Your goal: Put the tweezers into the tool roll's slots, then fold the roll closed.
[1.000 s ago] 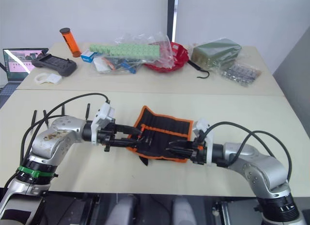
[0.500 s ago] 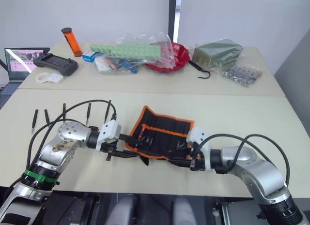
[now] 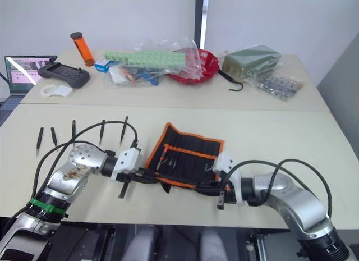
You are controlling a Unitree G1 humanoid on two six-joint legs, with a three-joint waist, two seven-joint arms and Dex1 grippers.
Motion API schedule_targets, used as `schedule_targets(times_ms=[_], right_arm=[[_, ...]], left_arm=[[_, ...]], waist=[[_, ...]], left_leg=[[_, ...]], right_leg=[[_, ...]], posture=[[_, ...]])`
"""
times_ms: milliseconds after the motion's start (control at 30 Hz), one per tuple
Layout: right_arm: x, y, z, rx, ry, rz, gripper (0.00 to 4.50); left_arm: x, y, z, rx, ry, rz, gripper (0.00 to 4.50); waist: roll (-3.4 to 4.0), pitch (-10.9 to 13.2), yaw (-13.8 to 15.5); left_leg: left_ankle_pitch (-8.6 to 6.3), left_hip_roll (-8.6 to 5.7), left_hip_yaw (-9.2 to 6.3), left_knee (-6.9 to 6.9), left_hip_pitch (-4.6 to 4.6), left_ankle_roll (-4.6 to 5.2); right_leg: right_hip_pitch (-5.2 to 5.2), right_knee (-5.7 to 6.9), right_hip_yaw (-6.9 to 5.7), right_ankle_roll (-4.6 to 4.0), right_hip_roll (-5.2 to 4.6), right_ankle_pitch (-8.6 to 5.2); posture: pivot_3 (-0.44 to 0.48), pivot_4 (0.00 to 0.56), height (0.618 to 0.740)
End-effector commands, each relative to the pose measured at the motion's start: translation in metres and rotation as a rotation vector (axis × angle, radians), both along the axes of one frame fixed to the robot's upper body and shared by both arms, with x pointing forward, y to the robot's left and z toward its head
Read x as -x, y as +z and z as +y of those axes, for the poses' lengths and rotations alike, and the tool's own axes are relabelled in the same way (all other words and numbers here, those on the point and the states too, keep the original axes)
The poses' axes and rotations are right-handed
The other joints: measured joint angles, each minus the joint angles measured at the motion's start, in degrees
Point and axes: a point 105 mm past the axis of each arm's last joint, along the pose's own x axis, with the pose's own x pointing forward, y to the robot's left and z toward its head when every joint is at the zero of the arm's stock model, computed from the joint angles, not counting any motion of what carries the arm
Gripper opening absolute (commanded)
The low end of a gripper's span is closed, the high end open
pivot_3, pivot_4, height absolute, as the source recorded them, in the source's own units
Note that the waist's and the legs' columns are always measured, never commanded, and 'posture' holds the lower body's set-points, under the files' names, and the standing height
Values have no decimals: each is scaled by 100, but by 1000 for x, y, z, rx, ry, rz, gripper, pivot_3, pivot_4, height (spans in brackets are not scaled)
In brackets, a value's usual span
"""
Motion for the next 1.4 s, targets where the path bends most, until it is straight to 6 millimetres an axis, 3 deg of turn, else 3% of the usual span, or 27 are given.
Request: schedule_targets(times_ms=[33,300,333,567,700,733,867,1100,1300,1333,1400], right_arm=[[4,0,0,21,25,-20,0],[4,-18,-4,62,-16,28,0],[6,-16,-4,47,-14,40,601],[6,32,-7,-165,-13,66,2931],[-9,34,-9,-154,-79,9,4346],[-12,32,-8,-152,-87,4,4477],[-14,22,2,-154,-89,15,4477],[-15,-4,14,-141,-92,49,2212],[-23,-32,9,-63,-129,23,120],[-26,-34,8,-54,-140,6,37],[-27,-37,6,-31,-134,-9,0]], left_arm=[[2,-2,2,-29,-16,-37,44],[11,-19,2,-92,-62,-56,44],[11,-19,2,-92,-62,-55,0],[10,-20,2,-100,-67,-56,0],[9,-20,4,-100,-63,-54,0],[9,-20,4,-100,-62,-54,0],[9,-18,4,-98,-61,-55,0],[8,-17,4,-94,-55,-57,0],[8,-16,5,-88,-45,-38,0],[9,-14,6,-81,-25,-1,0],[14,-8,8,-58,-2,101,625]], waist=[[0,0,3],[0,0,4],[0,-1,7],[0,-1,0],[0,-1,-2],[0,-1,-4],[1,-1,-10],[1,-1,-17],[0,-3,-20],[0,-4,-22],[-5,-6,-42]], left_leg=[[0,0,0,0,0,0],[0,-1,0,0,1,0],[0,0,0,0,1,0],[0,0,0,0,6,0],[0,1,-1,0,14,0],[0,1,0,0,13,0],[0,1,0,0,13,0],[0,1,0,-1,12,0],[0,1,0,-1,15,0],[0,1,0,-1,17,0],[0,3,0,-1,26,0]], right_leg=[[0,0,0,0,0,0],[1,0,0,0,-1,0],[2,0,0,0,-1,0],[8,0,0,0,0,0],[16,0,0,0,1,0],[15,0,0,0,1,0],[15,0,0,0,0,0],[13,0,0,0,1,0],[15,0,0,0,2,0],[17,0,0,0,2,0],[27,0,0,1,3,0]], posture=[[0,150,740],[0,150,740],[0,150,740],[0,150,740],[0,150,740],[0,150,740],[0,150,740],[0,150,740],[0,150,740],[0,150,740],[0,150,740]])
